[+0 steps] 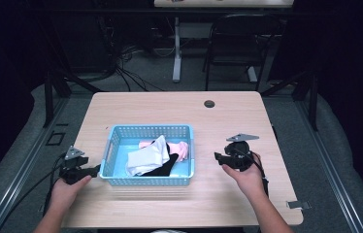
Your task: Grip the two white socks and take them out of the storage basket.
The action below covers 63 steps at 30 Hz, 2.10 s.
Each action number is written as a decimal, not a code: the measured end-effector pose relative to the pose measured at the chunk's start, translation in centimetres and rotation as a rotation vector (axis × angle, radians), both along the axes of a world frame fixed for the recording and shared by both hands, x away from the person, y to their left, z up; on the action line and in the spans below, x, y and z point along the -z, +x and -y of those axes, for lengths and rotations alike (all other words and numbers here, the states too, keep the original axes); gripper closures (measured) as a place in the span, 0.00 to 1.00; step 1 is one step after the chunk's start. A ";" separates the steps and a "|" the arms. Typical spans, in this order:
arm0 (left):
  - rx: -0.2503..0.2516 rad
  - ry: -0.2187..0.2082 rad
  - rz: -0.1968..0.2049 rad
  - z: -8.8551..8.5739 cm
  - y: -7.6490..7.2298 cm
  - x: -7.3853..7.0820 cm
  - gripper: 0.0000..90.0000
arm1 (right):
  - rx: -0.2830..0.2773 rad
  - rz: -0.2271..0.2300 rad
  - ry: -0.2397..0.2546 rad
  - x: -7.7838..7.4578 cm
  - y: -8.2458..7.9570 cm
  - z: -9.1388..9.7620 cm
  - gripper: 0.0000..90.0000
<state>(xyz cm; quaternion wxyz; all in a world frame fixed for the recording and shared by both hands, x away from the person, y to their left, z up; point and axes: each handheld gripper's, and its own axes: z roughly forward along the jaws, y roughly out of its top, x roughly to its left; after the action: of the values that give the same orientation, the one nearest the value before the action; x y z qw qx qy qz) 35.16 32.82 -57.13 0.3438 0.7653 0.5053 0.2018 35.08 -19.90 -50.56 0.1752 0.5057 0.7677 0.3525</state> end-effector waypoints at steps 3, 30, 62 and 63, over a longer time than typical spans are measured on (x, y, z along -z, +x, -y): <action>0.001 0.000 -0.001 0.0 0.0 0.0 0.30 | -0.027 -0.021 0.006 -1.2 0.7 -0.7 0.60; -0.001 0.005 0.003 -0.3 -0.5 -0.1 0.30 | -0.234 -0.123 0.003 -2.6 6.6 -14.3 0.67; -0.002 -0.005 0.010 -0.3 -0.6 -0.1 0.30 | -0.289 -0.144 -0.042 0.2 7.8 -19.8 0.95; -0.003 -0.005 0.009 -0.3 -0.6 -0.1 0.30 | -0.291 -0.121 -0.027 -0.1 7.6 -19.8 0.96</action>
<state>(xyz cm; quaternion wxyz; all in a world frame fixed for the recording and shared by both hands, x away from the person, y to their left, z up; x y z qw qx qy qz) 34.58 33.13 -57.04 0.3476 0.7629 0.5052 0.2047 42.71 -0.13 -50.51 0.0826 0.4072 0.8466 0.3327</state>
